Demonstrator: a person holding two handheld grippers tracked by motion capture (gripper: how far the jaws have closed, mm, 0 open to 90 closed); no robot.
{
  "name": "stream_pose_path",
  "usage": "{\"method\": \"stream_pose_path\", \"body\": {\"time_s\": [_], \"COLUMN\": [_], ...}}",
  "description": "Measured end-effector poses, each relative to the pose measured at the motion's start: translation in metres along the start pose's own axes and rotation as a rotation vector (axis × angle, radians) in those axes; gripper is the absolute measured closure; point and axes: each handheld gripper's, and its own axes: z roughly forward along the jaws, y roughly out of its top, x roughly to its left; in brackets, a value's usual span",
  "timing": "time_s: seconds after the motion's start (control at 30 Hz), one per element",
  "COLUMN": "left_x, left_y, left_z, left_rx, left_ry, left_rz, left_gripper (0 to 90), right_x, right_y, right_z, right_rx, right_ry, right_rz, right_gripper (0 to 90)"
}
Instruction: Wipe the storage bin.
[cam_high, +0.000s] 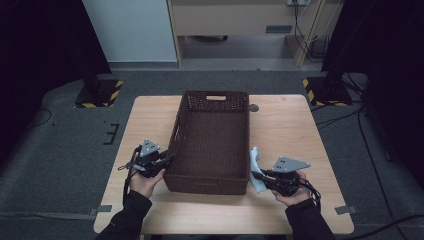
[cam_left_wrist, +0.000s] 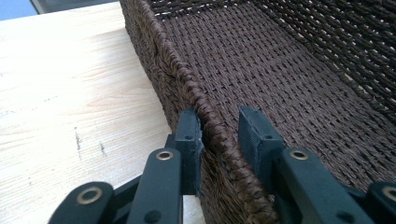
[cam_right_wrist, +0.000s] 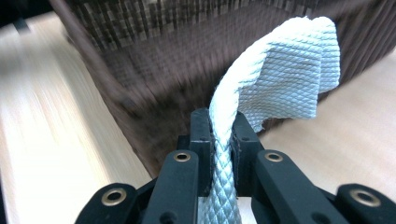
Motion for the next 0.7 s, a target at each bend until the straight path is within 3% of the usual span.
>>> {"method": "stream_pose_path", "body": {"time_s": [0.1, 0.3, 0.43, 0.5, 0.63, 0.7], "left_x": [0.001, 0.003, 0.003, 0.003, 0.002, 0.002], "left_y": [0.000, -0.003, -0.005, -0.006, -0.007, -0.007], "left_z": [0.000, -0.002, -0.005, -0.007, -0.007, -0.007], "left_rx": [-0.002, -0.028, -0.037, -0.039, -0.027, -0.025], "left_ry": [-0.003, 0.006, -0.002, -0.013, -0.020, -0.030], "left_rz": [0.003, 0.005, 0.023, 0.026, 0.036, 0.027], "left_gripper": [68.0, 55.8, 50.2, 49.0, 51.6, 54.7], "right_x": [0.001, 0.001, 0.004, 0.004, 0.007, 0.010], "right_y": [-0.001, -0.024, -0.033, -0.030, -0.013, -0.009], "right_z": [0.001, 0.028, 0.037, 0.032, 0.006, -0.003], "right_rx": [0.011, 0.168, 0.232, 0.212, 0.055, 0.015], "right_ry": [0.012, 0.030, 0.030, 0.027, 0.027, 0.035], "right_rz": [-0.004, 0.010, 0.020, 0.018, 0.018, 0.013], "right_gripper": [83.1, 83.1, 83.1, 82.9, 83.0, 83.1]}}
